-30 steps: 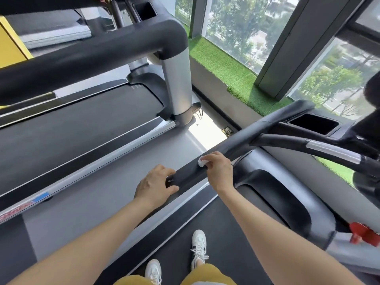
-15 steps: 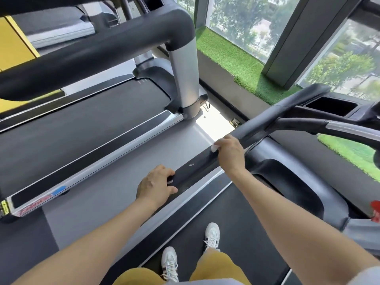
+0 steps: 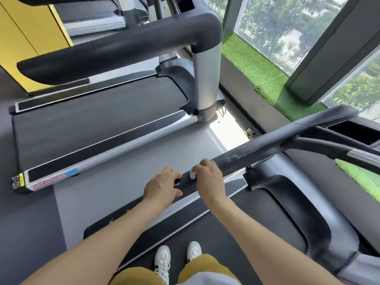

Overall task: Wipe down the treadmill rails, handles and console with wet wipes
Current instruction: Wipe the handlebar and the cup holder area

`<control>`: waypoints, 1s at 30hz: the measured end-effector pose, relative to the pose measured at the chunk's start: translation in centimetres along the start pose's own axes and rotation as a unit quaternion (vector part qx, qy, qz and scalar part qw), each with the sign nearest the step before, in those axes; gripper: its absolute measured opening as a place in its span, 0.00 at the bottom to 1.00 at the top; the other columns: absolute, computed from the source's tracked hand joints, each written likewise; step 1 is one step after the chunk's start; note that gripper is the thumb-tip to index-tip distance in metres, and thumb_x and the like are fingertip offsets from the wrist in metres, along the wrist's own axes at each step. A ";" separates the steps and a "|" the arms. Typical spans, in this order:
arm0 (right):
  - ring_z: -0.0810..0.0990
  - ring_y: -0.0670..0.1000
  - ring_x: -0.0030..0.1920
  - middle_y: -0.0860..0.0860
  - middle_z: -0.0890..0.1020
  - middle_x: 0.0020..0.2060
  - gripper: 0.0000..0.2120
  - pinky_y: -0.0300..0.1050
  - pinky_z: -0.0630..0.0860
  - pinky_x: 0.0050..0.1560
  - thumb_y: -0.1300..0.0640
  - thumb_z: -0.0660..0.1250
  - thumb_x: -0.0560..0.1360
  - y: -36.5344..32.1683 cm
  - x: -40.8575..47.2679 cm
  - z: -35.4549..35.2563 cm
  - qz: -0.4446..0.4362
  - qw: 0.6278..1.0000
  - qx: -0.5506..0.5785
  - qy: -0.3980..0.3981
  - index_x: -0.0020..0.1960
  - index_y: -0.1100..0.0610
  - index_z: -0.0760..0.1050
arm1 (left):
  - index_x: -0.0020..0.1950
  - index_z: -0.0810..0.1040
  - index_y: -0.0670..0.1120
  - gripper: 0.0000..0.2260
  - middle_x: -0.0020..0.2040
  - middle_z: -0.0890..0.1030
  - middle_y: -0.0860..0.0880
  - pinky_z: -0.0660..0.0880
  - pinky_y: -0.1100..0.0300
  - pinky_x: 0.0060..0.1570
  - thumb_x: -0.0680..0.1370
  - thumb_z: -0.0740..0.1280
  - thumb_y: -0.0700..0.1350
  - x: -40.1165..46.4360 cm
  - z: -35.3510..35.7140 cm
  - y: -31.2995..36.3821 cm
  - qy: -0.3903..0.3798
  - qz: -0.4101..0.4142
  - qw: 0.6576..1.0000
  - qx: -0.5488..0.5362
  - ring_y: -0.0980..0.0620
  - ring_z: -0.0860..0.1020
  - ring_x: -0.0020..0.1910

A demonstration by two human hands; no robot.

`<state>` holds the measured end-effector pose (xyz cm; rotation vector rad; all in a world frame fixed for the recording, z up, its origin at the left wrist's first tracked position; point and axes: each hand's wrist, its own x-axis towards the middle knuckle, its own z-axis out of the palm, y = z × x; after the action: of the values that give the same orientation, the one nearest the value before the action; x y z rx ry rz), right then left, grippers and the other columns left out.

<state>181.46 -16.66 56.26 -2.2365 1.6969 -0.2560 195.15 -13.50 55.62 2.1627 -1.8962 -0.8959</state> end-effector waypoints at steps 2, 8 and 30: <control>0.73 0.57 0.54 0.56 0.77 0.51 0.12 0.44 0.70 0.50 0.65 0.62 0.76 -0.9 -0.8 0.6 -0.074 0.997 0.010 -0.029 0.55 0.60 0.80 | 0.61 0.76 0.54 0.16 0.50 0.72 0.54 0.69 0.57 0.47 0.74 0.71 0.45 -0.1 0.0 0.0 -0.004 -0.005 1.000 -0.006 0.51 0.72 0.52; 0.71 0.57 0.55 0.56 0.75 0.52 0.13 0.46 0.72 0.51 0.69 0.60 0.75 4.1 3.0 -2.5 0.009 0.996 -0.087 -0.002 0.55 0.61 0.80 | 0.65 0.75 0.50 0.19 0.56 0.74 0.53 0.70 0.58 0.51 0.75 0.71 0.45 -0.3 0.0 0.0 0.011 -0.005 1.000 -0.026 0.51 0.73 0.55; 0.73 0.58 0.51 0.56 0.75 0.48 0.10 0.45 0.70 0.37 0.71 0.64 0.71 3.4 2.3 -1.0 -0.053 0.983 -0.177 -0.013 0.50 0.63 0.80 | 0.65 0.74 0.50 0.18 0.56 0.73 0.53 0.68 0.58 0.49 0.76 0.70 0.46 -0.5 -0.1 -0.1 0.012 0.025 0.999 -0.017 0.51 0.72 0.56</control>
<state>178.71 -19.83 55.92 -2.5731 1.7242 0.0583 195.28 -13.01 55.89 2.0882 -1.8997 -0.8839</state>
